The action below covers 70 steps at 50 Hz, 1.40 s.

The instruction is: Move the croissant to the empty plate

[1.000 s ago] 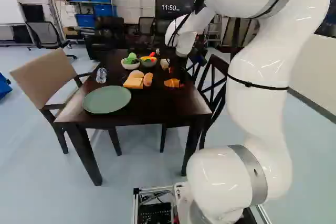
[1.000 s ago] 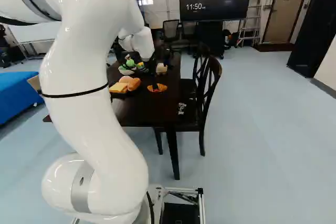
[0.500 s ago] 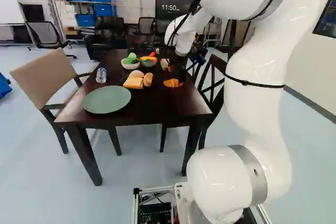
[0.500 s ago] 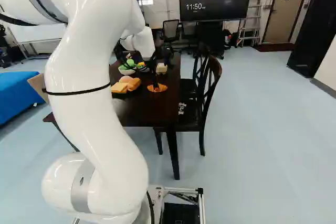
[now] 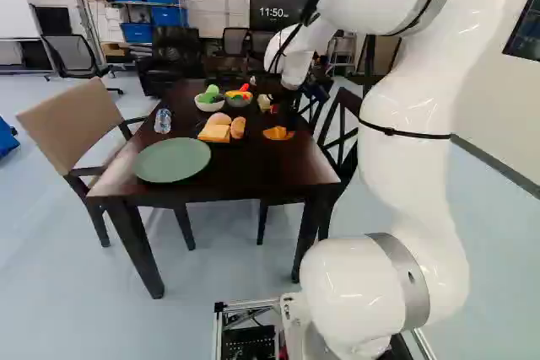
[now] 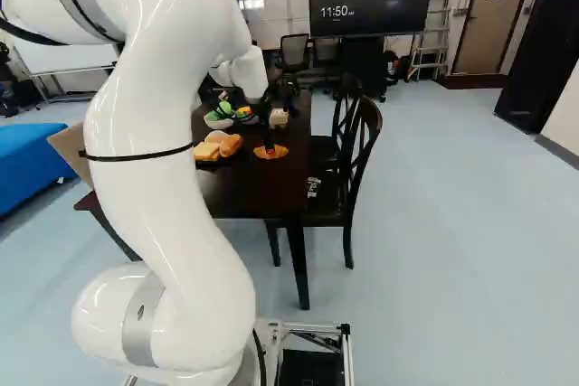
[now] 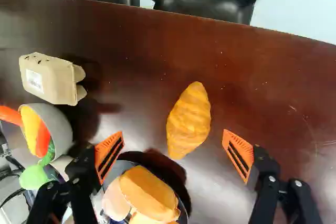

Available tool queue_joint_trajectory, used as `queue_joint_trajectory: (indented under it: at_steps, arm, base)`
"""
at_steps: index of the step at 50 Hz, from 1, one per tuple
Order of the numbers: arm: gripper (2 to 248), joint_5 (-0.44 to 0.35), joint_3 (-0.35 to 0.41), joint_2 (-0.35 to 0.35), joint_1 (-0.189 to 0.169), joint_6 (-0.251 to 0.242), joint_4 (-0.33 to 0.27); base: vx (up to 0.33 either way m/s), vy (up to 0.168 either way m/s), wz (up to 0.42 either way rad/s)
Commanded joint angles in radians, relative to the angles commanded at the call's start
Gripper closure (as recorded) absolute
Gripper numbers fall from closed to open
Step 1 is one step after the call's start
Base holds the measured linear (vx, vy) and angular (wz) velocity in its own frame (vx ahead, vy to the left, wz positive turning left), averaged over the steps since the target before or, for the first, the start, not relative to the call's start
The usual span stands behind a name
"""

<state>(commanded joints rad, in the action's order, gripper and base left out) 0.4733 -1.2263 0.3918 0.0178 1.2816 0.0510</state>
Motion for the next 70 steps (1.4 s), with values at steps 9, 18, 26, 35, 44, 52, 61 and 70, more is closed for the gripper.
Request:
queue_joint_trajectory:
  at_steps: [9, 18, 26, 35, 44, 52, 61, 70]
  arm:
    - [3, 0.0, 0.0, 0.0, 0.0, 0.0, 0.0]
    - [3, 0.0, -0.004, 0.016, 0.0, 0.0, 0.0]
    - [3, 0.0, -0.009, 0.038, 0.0, 0.0, 0.0]
    - [3, 0.0, -0.009, 0.038, 0.0, 0.0, 0.0]
    - [3, 0.0, -0.009, 0.038, 0.0, 0.0, 0.0]
    - [19, 0.0, -0.009, 0.038, 0.0, 0.0, 0.0]
    - [43, 0.0, -0.009, 0.038, 0.0, 0.0, 0.0]
    - [55, 0.0, -0.009, 0.038, 0.0, 0.0, 0.0]
  base:
    - [0.0, 0.0, 0.0]
    - [0.0, 0.0, 0.0]
    - [0.0, 0.0, 0.0]
    - [0.0, 0.0, 0.0]
    - [0.0, 0.0, 0.0]
    - [0.0, 0.0, 0.0]
    - [0.0, 0.0, 0.0]
    - [0.0, 0.0, 0.0]
